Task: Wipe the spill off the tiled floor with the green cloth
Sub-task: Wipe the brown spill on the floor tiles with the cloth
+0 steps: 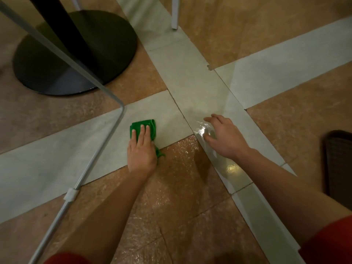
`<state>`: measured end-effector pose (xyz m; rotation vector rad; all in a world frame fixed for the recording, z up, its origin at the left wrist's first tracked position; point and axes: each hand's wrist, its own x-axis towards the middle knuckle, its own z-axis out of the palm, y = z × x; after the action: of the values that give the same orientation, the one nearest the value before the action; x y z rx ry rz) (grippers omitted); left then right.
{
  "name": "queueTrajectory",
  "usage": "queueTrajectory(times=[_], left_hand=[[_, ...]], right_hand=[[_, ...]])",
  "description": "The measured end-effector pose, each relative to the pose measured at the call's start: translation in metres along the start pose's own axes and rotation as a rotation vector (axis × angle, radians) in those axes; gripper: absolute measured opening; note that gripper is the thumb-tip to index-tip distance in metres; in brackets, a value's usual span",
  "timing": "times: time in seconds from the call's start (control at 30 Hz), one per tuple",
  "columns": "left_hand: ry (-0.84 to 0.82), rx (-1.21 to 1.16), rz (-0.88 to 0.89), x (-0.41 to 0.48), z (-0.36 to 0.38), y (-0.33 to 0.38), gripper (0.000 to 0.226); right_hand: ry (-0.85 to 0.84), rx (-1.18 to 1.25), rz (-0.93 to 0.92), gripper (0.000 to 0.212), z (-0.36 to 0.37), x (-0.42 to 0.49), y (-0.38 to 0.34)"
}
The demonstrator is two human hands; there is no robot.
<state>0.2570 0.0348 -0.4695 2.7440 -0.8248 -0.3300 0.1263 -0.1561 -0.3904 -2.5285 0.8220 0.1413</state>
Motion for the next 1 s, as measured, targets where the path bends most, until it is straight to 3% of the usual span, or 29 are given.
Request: queueTrajectory(times=[0.07,0.2,0.27,0.47,0.57,0.8,1.0], left_hand=[[0.016,0.011,-0.011,-0.001,0.001,0.009,0.055],[-0.108,0.126,0.308,-0.012,0.006,-0.002,0.053],[-0.108,0.135,0.373,0.0,0.001,-0.014,0.053],[-0.036,0.035,0.103,0.061,-0.005,0.005,0.053],[-0.049,0.029,0.096,0.074,0.001,0.033,0.053],[-0.131,0.113,0.312,0.065,0.029,0.112,0.053],[-0.235,0.199,0.704,0.029,0.039,0.118,0.053]], right_hand=[[-0.008,0.011,0.0,0.054,0.003,0.004,-0.003],[-0.026,0.023,-0.026,0.054,0.011,0.014,-0.01],[-0.015,0.034,-0.032,0.053,0.012,0.018,-0.011],[-0.006,0.006,0.006,0.052,0.004,0.017,0.003],[-0.014,-0.022,0.085,0.053,-0.001,0.01,0.024],[-0.019,-0.023,0.231,0.057,-0.01,-0.008,0.059],[-0.011,0.001,0.266,0.059,-0.014,-0.014,0.074]])
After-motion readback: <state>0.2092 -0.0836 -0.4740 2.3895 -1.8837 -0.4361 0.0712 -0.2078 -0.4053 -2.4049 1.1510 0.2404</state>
